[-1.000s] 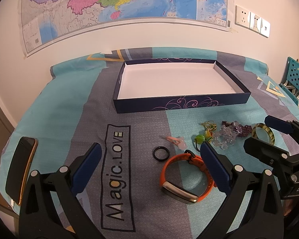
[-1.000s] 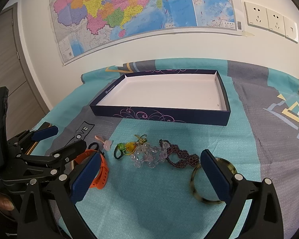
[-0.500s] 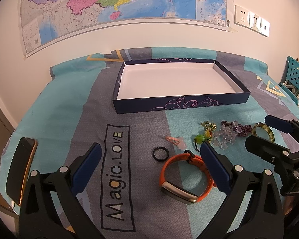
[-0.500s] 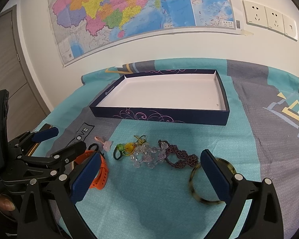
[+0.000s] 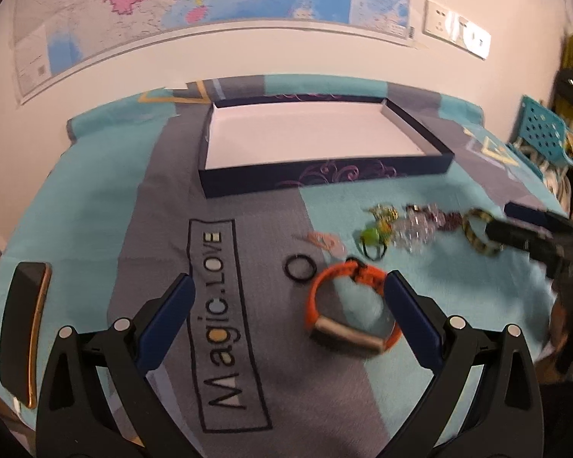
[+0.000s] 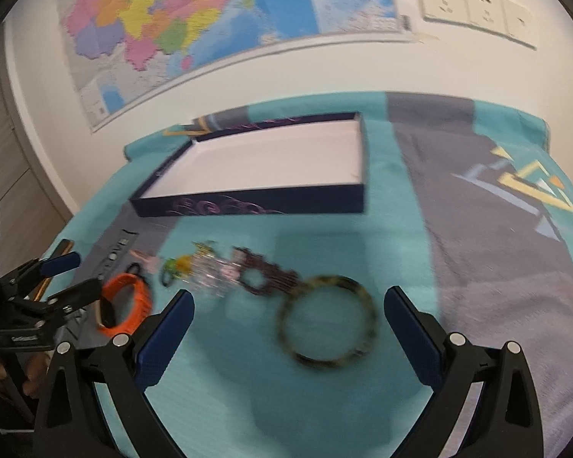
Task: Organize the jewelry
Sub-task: 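Grasp the orange watch band with the left tool while the right tool grasps the tortoiseshell bangle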
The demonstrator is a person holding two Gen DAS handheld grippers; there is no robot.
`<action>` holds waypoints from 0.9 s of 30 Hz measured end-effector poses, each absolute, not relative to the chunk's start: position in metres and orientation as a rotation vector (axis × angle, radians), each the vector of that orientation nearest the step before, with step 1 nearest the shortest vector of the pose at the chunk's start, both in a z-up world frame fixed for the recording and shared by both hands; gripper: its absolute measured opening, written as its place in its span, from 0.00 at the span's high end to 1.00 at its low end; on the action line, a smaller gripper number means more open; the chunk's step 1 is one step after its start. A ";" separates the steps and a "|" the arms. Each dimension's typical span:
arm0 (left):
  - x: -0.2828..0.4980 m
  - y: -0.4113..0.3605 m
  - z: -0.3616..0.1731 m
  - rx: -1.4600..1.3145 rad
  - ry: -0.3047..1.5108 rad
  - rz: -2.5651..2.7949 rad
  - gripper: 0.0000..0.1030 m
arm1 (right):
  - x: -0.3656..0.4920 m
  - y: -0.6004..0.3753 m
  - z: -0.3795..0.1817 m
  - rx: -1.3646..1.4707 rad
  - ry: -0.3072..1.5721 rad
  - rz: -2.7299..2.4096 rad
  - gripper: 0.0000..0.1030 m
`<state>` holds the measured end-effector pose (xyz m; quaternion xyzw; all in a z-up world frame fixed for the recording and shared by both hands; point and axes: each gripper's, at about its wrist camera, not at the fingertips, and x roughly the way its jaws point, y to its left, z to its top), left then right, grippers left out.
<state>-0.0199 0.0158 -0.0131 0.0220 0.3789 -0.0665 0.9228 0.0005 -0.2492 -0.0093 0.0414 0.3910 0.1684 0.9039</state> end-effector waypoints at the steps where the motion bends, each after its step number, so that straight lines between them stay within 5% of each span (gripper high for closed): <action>1: -0.021 0.016 -0.015 0.049 0.783 -0.149 0.06 | 0.001 -0.255 -0.011 0.090 0.818 0.335 0.06; 5: -0.024 0.017 -0.020 0.040 0.798 -0.197 0.07 | 0.004 -0.270 -0.020 0.109 0.861 0.310 0.07; 7: -0.021 0.015 -0.022 0.044 0.807 -0.221 0.17 | 0.004 -0.275 -0.021 0.119 0.868 0.312 0.09; 12: -0.010 0.010 -0.029 0.048 0.840 -0.284 0.30 | 0.005 -0.275 -0.024 0.108 0.885 0.308 0.31; 18: -0.003 0.007 -0.038 0.030 0.890 -0.333 0.46 | 0.009 -0.275 -0.024 0.110 0.887 0.300 0.43; 21: -0.003 0.007 -0.036 0.007 0.911 -0.375 0.63 | 0.012 -0.275 -0.025 0.107 0.886 0.303 0.56; 27: -0.004 0.003 -0.034 0.058 0.934 -0.382 0.68 | 0.014 -0.276 -0.026 0.082 0.892 0.304 0.76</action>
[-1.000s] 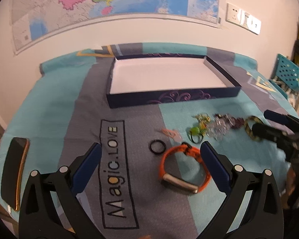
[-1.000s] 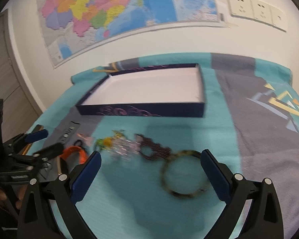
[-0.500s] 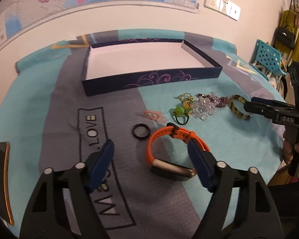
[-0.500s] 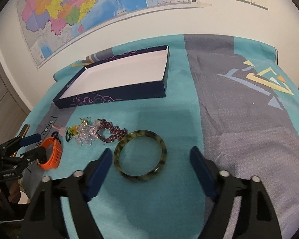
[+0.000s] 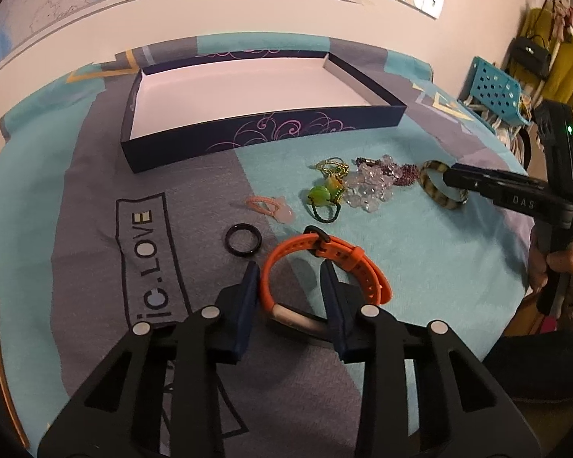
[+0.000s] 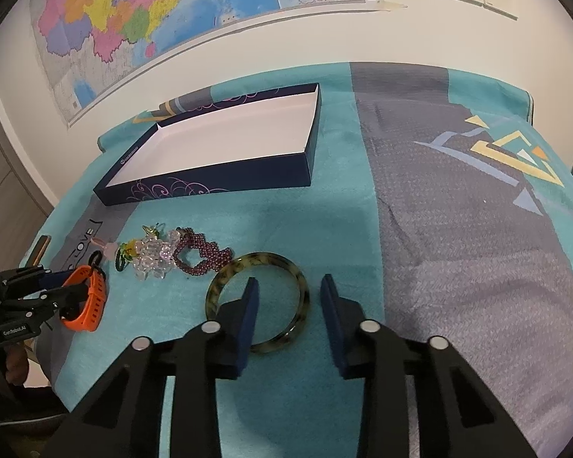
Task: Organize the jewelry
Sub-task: 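Grasp the orange watch band with the left tool while the right tool grasps the tortoiseshell bangle, then carry the watch band and bangle with both tools into the white box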
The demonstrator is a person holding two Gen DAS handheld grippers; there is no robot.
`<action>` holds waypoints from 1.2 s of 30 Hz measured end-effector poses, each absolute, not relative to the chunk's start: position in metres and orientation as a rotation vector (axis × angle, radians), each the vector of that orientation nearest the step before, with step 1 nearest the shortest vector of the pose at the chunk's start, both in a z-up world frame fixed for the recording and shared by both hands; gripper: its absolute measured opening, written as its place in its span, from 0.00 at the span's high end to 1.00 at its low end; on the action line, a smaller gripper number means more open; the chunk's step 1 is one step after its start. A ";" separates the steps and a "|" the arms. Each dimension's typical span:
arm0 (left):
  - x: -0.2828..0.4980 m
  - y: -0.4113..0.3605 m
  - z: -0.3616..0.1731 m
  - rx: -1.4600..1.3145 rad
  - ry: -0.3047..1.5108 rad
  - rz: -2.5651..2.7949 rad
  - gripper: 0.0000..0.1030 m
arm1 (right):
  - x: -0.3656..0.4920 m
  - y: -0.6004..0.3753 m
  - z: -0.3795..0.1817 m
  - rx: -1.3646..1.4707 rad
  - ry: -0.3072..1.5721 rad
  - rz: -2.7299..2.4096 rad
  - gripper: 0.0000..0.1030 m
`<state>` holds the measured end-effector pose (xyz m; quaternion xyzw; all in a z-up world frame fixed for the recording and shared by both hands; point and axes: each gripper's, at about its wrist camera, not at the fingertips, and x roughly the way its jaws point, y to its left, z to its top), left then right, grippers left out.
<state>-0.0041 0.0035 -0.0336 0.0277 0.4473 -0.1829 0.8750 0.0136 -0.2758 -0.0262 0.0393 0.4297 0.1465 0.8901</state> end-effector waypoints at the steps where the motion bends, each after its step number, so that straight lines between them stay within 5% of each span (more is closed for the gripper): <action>1: -0.003 0.004 -0.033 0.065 0.939 -0.386 0.68 | 0.014 -0.276 -0.027 0.082 0.894 0.309 0.78; 4: 0.000 0.003 -0.034 0.089 0.943 -0.386 0.64 | 0.015 -0.275 -0.028 0.070 0.897 0.311 0.79; 8: 0.002 -0.002 -0.035 0.137 0.939 -0.374 0.81 | 0.016 -0.270 -0.027 0.019 0.902 0.311 0.77; 12: 0.001 -0.004 -0.033 0.161 0.928 -0.336 0.87 | 0.016 -0.268 -0.028 -0.023 0.896 0.296 0.92; 16: -0.001 0.003 -0.030 0.112 0.943 -0.334 0.90 | 0.016 -0.271 -0.027 -0.009 0.897 0.309 0.94; 25: -0.007 -0.002 -0.035 0.171 0.946 -0.371 0.82 | 0.015 -0.252 -0.027 -0.123 0.897 0.324 0.76; 29: -0.006 -0.001 -0.034 0.157 0.940 -0.354 0.90 | 0.016 -0.250 -0.027 -0.137 0.889 0.332 0.92; 36: -0.004 0.010 -0.032 0.076 0.943 -0.350 0.94 | 0.019 -0.257 -0.023 -0.079 0.890 0.362 0.94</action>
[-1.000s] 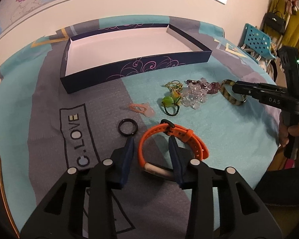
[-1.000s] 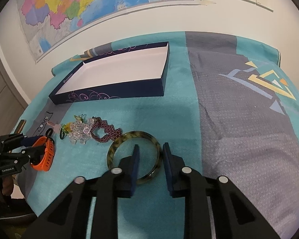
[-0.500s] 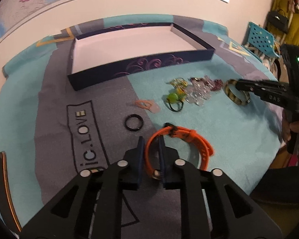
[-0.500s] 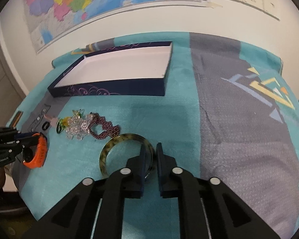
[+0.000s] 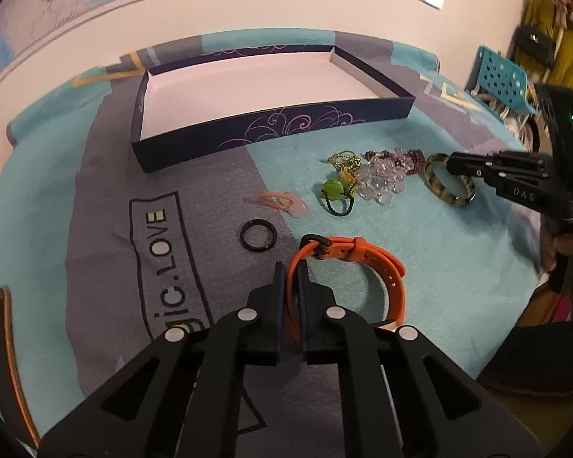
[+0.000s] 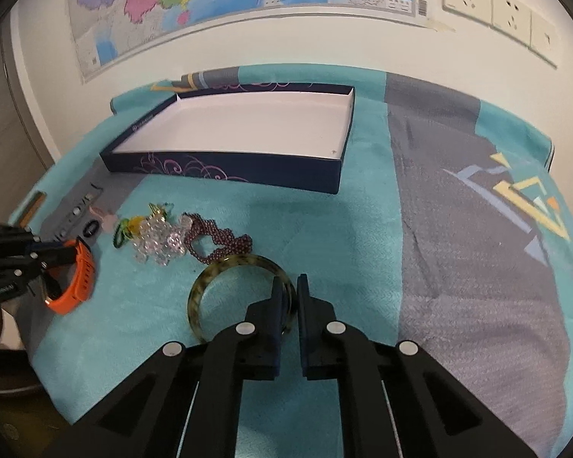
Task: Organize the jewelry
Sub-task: 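Carry the watch band and bangle with both tools into the white box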
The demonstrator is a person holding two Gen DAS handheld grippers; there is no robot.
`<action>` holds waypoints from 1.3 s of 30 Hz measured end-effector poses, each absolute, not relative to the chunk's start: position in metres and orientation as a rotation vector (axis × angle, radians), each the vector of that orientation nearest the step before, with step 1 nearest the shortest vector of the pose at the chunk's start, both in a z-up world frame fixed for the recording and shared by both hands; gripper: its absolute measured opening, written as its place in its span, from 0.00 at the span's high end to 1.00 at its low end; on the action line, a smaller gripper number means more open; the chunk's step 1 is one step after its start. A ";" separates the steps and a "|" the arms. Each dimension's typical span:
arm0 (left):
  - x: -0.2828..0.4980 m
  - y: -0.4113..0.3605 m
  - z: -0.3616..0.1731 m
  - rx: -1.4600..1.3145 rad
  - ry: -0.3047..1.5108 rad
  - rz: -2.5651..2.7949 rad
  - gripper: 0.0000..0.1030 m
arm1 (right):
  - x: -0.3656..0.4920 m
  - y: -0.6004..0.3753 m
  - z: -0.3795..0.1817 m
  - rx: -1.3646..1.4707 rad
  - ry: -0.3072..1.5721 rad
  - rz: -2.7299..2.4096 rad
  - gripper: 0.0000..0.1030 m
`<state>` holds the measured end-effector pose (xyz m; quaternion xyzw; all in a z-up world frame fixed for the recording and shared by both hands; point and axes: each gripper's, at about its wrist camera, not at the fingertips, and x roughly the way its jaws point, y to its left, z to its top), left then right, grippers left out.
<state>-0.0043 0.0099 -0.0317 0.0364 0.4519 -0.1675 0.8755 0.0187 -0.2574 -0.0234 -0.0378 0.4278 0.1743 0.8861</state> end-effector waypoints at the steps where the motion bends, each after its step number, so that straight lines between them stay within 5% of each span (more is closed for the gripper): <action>1: -0.004 0.013 -0.031 0.057 0.944 -0.350 0.94 | 0.018 -0.259 -0.021 -0.063 0.884 0.370 0.94; 22: 0.101 0.040 0.044 -0.121 0.778 -0.294 0.92 | 0.118 -0.231 0.046 -0.057 0.733 0.460 0.94; 39: 0.224 0.040 0.008 -0.255 0.890 -0.211 0.92 | 0.232 -0.179 0.013 -0.087 0.860 0.413 0.94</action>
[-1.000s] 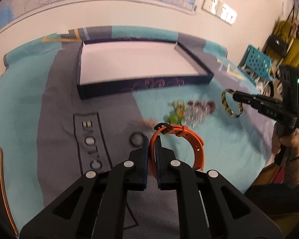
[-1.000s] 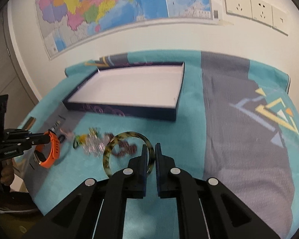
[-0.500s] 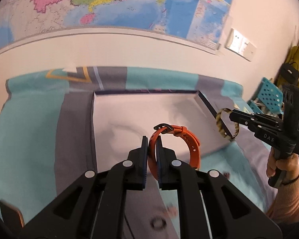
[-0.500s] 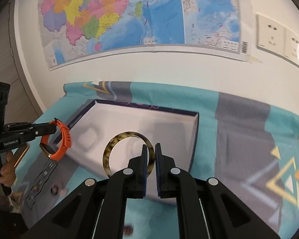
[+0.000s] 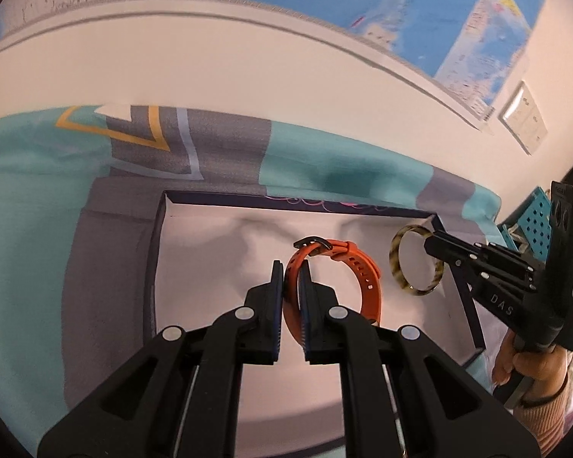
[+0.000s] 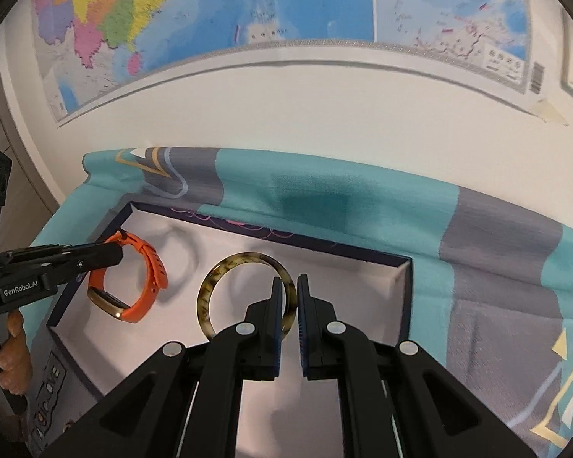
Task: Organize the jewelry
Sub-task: 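Carry the watch band and bangle with both tools into the white box, then open both tools to release the band and bangle, then withdraw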
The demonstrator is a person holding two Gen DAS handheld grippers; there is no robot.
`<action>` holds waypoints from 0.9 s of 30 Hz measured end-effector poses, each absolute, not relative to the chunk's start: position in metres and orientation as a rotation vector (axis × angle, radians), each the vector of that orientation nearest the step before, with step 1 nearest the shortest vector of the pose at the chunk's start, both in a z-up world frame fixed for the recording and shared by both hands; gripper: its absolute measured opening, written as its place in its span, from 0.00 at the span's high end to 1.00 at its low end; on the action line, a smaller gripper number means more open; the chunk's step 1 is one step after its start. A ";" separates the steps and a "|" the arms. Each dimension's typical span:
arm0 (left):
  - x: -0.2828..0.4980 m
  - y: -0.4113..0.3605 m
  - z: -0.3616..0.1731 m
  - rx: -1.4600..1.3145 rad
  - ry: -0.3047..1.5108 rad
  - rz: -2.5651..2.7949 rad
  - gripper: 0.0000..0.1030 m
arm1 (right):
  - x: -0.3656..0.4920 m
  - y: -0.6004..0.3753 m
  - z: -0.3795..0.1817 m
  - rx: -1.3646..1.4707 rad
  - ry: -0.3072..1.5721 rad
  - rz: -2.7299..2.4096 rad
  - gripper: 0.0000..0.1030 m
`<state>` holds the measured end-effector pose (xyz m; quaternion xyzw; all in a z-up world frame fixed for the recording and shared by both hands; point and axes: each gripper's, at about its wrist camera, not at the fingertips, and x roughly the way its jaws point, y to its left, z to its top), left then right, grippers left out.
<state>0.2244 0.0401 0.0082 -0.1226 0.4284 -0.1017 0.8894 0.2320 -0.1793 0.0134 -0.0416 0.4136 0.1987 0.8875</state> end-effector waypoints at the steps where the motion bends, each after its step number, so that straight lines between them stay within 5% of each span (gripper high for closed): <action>1: 0.228 0.039 0.007 -0.255 0.894 -0.206 0.92 | 0.234 -0.178 0.013 -0.087 0.862 0.409 0.94; 27: 0.287 0.028 -0.023 -0.222 1.044 -0.131 0.91 | 0.277 -0.173 -0.014 -0.024 0.989 0.354 0.93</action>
